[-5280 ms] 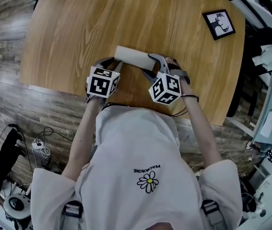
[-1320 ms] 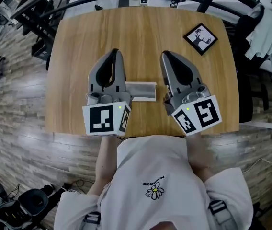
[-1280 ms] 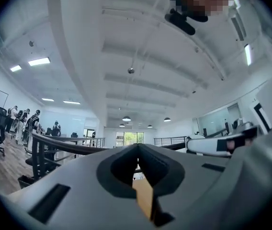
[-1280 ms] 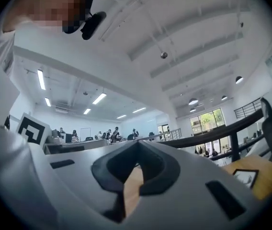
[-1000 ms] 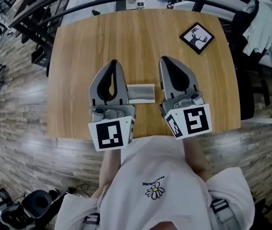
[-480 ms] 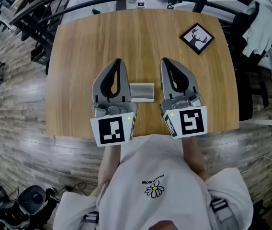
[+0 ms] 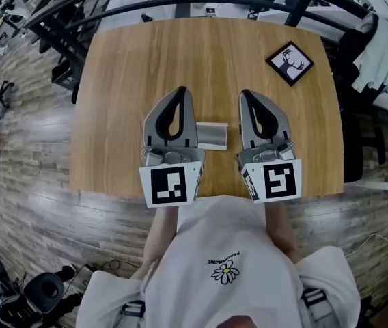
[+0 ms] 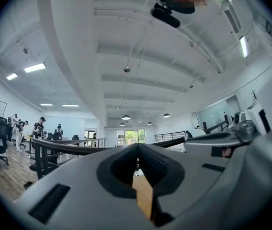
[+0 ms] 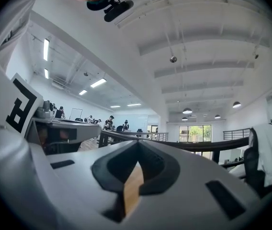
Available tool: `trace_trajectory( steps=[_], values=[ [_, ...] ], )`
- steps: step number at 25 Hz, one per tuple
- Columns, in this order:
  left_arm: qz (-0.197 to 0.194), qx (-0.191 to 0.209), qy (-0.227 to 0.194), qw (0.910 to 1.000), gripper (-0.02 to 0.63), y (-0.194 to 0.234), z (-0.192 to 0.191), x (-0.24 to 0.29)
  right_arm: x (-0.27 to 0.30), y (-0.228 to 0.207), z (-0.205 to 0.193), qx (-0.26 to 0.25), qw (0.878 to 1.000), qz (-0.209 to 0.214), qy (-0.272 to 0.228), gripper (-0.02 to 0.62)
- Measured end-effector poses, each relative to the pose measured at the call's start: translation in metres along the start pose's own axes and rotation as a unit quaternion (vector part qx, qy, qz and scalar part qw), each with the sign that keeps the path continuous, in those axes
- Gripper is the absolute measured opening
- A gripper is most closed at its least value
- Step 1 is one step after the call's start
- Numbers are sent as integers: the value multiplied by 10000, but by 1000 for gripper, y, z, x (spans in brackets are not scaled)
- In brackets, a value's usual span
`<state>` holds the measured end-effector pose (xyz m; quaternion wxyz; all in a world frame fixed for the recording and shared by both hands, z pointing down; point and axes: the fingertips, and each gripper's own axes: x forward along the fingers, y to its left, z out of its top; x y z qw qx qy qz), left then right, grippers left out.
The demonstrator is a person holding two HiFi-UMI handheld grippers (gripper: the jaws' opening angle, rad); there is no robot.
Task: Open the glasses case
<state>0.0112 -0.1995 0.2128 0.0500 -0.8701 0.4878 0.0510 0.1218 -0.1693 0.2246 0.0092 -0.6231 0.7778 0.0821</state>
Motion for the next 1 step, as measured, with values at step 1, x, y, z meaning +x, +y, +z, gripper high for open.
trace_trajectory(
  steps=[1],
  values=[
    [-1,1,-3,10000,15,0,0,0,0,0,0,-19,10000,-4,8,5]
  ],
)
